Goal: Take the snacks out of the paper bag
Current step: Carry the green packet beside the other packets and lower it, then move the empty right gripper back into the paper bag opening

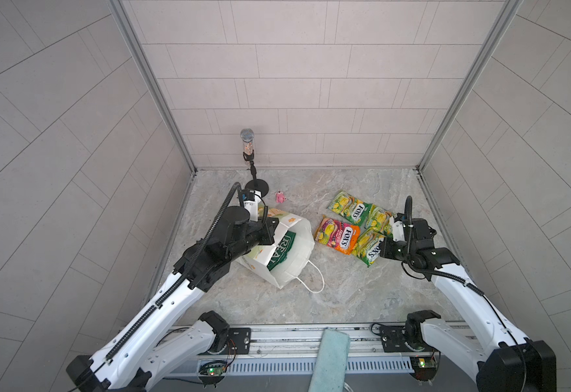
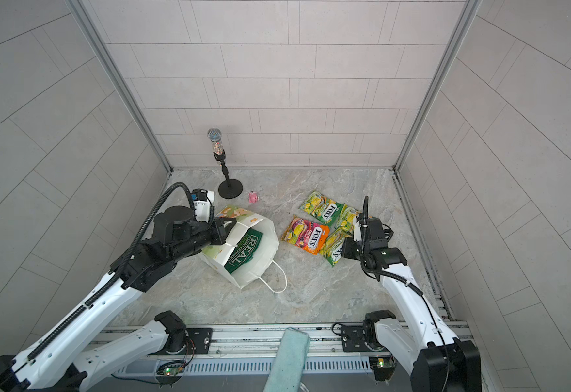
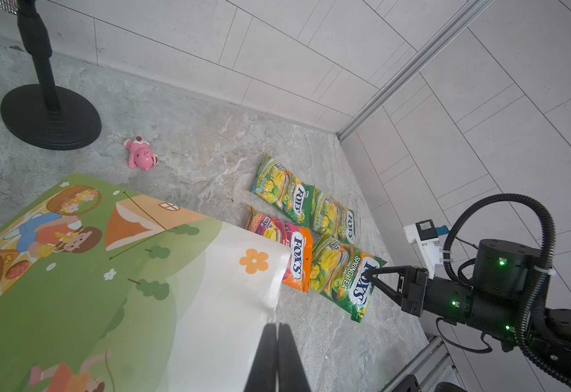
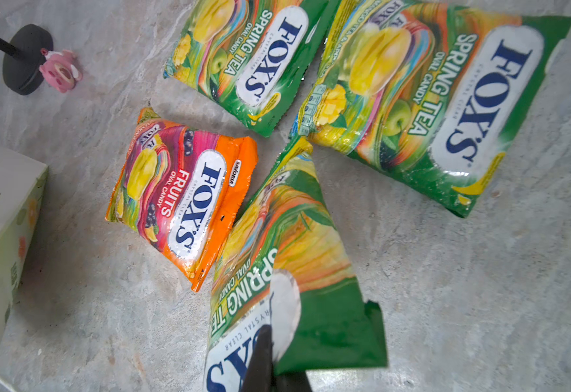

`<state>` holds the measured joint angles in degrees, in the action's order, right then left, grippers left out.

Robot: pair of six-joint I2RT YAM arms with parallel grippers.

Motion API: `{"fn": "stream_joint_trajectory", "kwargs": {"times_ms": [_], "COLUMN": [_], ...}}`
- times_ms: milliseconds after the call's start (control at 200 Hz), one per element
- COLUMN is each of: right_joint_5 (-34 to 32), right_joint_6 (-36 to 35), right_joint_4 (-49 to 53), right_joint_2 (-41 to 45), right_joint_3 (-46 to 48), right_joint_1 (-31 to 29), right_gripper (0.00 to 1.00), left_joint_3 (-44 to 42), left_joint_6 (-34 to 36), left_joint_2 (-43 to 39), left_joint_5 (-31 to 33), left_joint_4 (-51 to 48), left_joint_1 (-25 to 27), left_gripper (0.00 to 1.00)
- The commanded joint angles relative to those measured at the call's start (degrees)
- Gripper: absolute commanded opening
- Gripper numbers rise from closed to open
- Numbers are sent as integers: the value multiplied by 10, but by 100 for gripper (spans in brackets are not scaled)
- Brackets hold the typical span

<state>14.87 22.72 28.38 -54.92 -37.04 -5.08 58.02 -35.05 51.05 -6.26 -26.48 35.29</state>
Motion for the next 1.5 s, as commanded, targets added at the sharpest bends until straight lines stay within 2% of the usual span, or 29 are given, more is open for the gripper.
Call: {"fn": "stream_joint_trajectory", "kwargs": {"times_ms": [0,115,245,510,675,826,901,986,1116,1286,1496], "right_joint_5": [-40,-55,-71,-122,-110,-35,47,123,176,142,116], "right_joint_6": [-6,-6,-7,-4,-3,2,16,64,131,143,161], "right_joint_4": [7,15,23,40,35,9,-37,-104,-199,-245,-322], "right_joint_2": [-6,-16,-19,-10,3,19,37,50,49,11,-75], "right_joint_3": [1,-3,-8,-9,-6,1,12,49,74,56,19], "right_joint_1": [2,3,3,3,3,3,1,-7,-56,-178,-319], "right_gripper": [14,28,38,47,50,51,51,51,53,53,53], "left_joint_3": [6,6,7,7,7,7,7,8,9,11,6], "left_joint_6": [8,8,8,8,8,8,9,9,1,-13,-29], "left_joint_2": [-2,-2,-1,0,3,4,5,5,7,8,9], "left_joint_5": [-2,-3,-4,-5,-8,-16,-24,-41,-74,-97,-107], "left_joint_4": [10,9,10,12,13,15,19,27,47,66,84], "left_joint_1": [3,3,2,2,2,2,2,3,3,3,2], "left_gripper": [0,0,0,0,0,0,0,0,0,0,0]}}
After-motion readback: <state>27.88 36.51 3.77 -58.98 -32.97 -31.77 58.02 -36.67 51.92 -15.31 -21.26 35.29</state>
